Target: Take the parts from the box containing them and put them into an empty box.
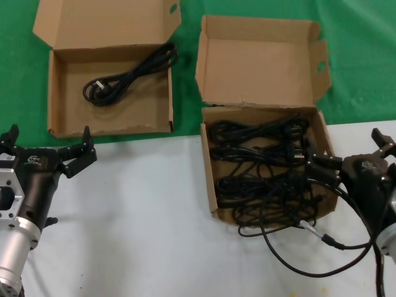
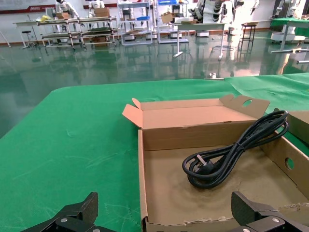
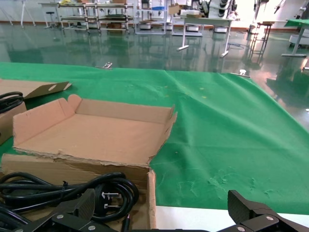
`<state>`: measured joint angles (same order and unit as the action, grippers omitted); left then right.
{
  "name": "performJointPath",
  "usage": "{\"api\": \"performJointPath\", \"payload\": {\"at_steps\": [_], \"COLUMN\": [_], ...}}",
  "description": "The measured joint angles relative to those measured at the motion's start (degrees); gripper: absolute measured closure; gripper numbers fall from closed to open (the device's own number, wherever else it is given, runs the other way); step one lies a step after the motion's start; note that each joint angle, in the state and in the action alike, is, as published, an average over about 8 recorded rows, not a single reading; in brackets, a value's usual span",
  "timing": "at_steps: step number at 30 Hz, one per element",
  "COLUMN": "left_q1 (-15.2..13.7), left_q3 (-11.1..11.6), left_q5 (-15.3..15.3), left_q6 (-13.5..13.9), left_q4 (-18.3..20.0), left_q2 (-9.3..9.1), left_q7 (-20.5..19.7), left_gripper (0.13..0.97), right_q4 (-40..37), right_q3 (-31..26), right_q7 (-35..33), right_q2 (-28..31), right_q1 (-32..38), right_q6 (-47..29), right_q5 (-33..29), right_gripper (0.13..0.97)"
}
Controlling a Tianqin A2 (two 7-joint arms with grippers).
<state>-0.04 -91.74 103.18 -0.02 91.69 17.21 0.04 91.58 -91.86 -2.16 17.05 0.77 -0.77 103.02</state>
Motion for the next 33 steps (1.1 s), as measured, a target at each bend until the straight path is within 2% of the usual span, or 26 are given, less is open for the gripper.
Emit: {"api": "performJointPath", "payload": {"at_steps": [33], "left_q1": [0.00], "left_q3": [0.00], "left_q5": [0.00], "left_q6": [0.00], "left_q4": [0.00], "left_q2": [0.00], "left_q7": [0.00], "left_gripper": [0.132], "right_q4": [0.00], "right_q3": [0.00], "right_q7": [0.00], "right_q2": [0.00], "right_q1": [0.00], "right_q6": [0.00], "right_q5": [0.00], "right_gripper": [0.129]}}
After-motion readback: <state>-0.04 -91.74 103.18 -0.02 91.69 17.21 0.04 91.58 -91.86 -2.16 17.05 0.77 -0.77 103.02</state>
